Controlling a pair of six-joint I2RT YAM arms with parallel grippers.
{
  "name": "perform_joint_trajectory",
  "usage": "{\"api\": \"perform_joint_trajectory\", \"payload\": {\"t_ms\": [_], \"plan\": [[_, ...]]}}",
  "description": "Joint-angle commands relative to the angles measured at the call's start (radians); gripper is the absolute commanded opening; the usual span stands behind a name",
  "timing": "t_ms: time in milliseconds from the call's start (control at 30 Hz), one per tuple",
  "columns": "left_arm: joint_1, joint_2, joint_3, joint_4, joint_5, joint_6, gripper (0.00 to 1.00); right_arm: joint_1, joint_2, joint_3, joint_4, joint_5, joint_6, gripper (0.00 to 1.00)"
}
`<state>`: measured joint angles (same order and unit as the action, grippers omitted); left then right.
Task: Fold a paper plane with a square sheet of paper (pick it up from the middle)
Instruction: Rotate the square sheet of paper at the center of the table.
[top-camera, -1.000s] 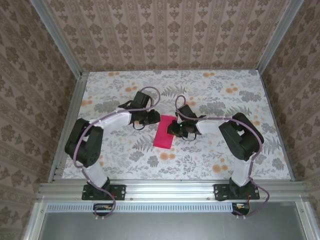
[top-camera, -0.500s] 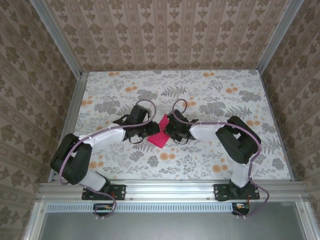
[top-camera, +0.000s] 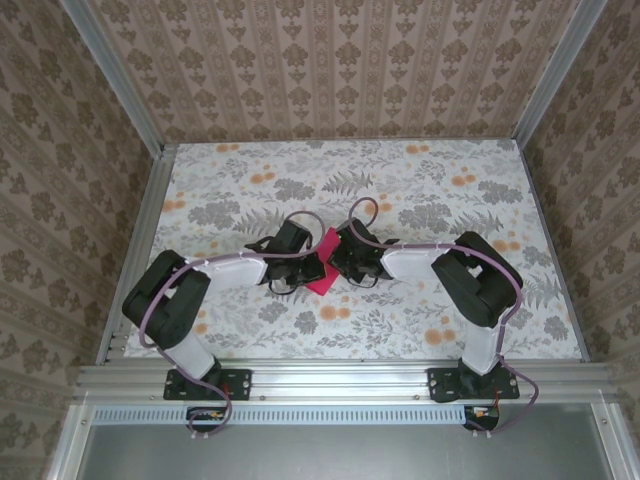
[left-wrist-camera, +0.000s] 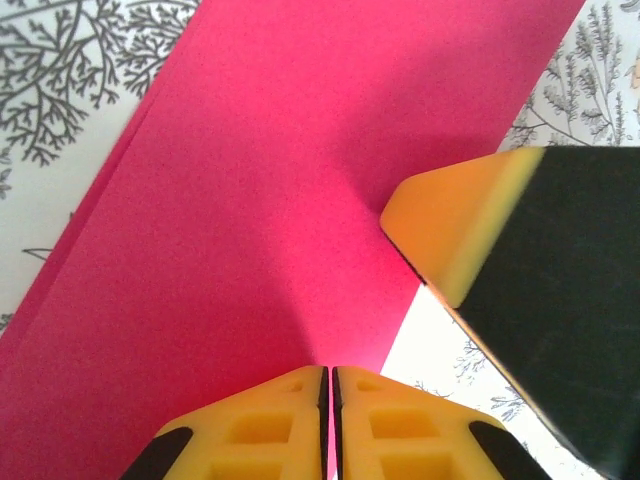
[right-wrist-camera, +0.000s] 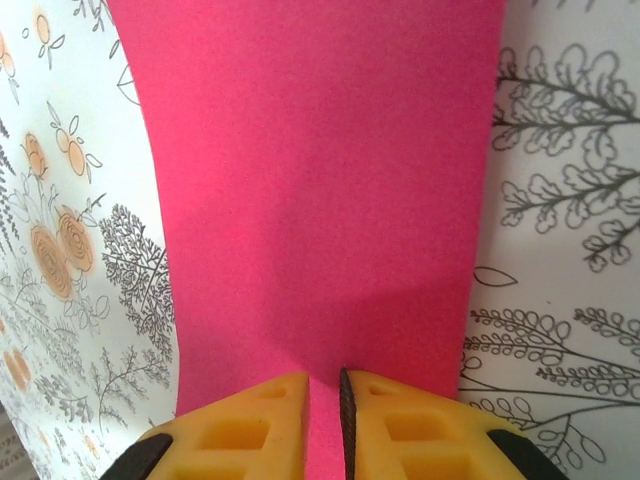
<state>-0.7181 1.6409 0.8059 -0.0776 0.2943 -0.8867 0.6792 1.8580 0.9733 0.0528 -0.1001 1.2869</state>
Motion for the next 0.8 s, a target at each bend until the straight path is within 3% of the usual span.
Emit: {"api": "perform_joint_trajectory", "payload": {"t_ms": [0,400,533,767], "plan": [[-0.003,0.020,-0.016,-0.010,-0.008,-0.019,0.12,-0.019,-0.022,0.001,0.044,-0.102,-0.085,0.19],[-0.003,0.051,0.025,-0.088,-0.046,0.018,0.11,-0.148,0.016,-0.005,0.008,-0.346,-0.467,0.16],[-0.002,0.056,0.045,-0.096,-0.040,0.036,0.11,-0.161,0.039,0.078,-0.117,-0.333,-0.611,0.16],[-0.003,0.058,0.077,-0.111,-0.029,0.066,0.11,-0.164,0.092,0.155,-0.165,-0.357,-0.660,0.16]]}}
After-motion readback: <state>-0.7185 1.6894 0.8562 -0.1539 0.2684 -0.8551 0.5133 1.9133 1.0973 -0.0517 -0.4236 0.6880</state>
